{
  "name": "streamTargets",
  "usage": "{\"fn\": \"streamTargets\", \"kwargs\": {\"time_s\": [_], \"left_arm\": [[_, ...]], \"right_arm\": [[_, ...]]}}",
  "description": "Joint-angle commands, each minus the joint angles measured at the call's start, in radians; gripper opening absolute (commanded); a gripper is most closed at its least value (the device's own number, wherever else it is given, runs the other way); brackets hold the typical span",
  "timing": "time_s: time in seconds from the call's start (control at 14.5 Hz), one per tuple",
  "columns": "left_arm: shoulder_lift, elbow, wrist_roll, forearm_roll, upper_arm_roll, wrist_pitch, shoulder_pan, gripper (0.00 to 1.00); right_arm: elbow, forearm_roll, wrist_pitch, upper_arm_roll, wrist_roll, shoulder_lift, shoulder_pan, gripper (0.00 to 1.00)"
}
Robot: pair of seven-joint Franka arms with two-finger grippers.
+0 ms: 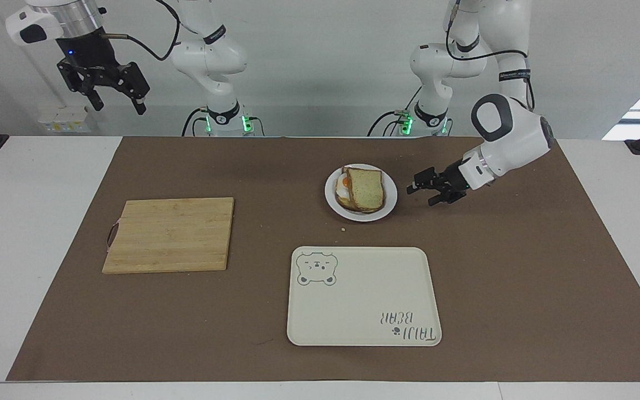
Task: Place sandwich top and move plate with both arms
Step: 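Reach the left gripper to the white plate rim and grasp it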
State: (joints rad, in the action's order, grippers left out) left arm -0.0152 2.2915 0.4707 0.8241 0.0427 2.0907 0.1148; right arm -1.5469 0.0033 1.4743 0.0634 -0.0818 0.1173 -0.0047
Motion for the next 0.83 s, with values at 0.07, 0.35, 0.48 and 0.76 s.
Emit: {"fn": "streamTargets", "kwargs": {"time_s": [0.07,0.35,0.48,0.76], "left_arm": [[0.035,0.129,0.074,0.105,-0.012,0.063,0.034,1.00],[0.038,0.187,0.078,0.171,-0.011,0.106,0.094,1.00],[0.041,0.216,0.141,0.243,-0.012,0.106,0.105,0.75],[0.031,0.221,0.189,0.262,-0.012,0.094,0.100,0.21]], "right_arm": [[-0.018,-0.022,0.020,-0.008,0.019,-0.015,0.028,1.00],[-0.041,-0.020,0.020,-0.008,0.013,-0.004,0.045,1.00],[-0.041,-0.020,0.035,-0.010,0.017,-0.005,0.045,1.00],[-0.041,-0.020,0.024,-0.008,0.019,-0.004,0.040,1.00]]}}
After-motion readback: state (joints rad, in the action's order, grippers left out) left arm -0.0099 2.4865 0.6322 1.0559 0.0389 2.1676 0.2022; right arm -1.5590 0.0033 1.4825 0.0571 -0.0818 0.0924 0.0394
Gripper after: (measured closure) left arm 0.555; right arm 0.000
